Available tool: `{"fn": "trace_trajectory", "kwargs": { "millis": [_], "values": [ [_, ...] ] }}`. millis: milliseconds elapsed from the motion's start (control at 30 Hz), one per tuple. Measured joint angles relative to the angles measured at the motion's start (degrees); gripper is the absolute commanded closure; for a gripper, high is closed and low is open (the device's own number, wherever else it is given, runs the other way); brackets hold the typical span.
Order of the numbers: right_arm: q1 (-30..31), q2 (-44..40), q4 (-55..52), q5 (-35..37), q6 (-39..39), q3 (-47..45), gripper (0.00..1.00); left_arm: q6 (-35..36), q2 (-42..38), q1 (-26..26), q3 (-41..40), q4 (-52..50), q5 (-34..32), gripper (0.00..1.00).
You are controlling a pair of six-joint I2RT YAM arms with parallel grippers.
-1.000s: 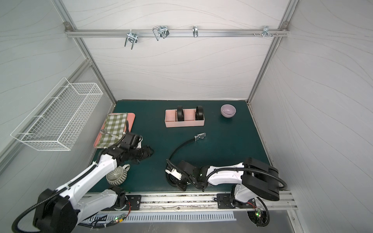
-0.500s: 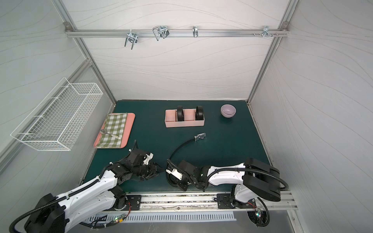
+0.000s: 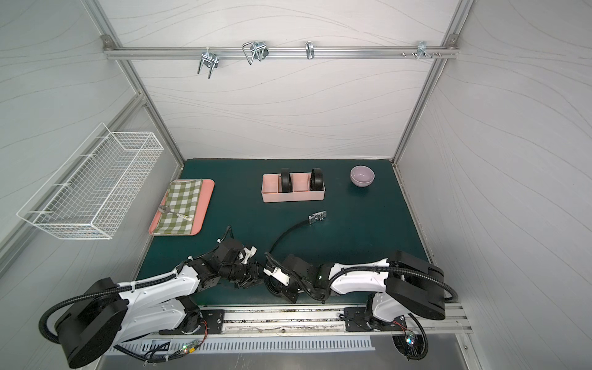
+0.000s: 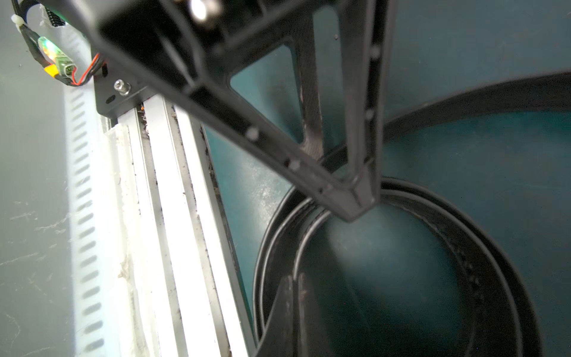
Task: Place the belts into the storage roll
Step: Roll the belt at the center of the board.
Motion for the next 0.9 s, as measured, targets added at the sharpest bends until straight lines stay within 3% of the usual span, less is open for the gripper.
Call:
{"fn": "trace_trajectory", "kwargs": {
  "millis": [400, 600, 767, 900],
  "values": [
    [0.0, 0.2, 0.0, -0.9, 0.0, 0.0, 1.0, 3.1, 7.5, -0.7, 4.6, -0.5, 0.1, 0.69],
    [0.0, 0.2, 0.5, -1.0, 0.1, -0.2, 1.0, 6.3, 9.3, -2.0, 6.1, -2.4, -0.6, 0.79],
    [0.0, 0.2, 0.5, -1.4, 0.4, -0.2, 1.0, 9.7, 9.1, -3.4, 8.1, -5.8, -3.1, 0.96],
    [-0.1, 0.1, 0.4, -1.4, 1.3, -0.3, 1.0, 11.6, 8.8, -4.2, 9.2, -8.1, -4.9, 0.96]
  ]
}}
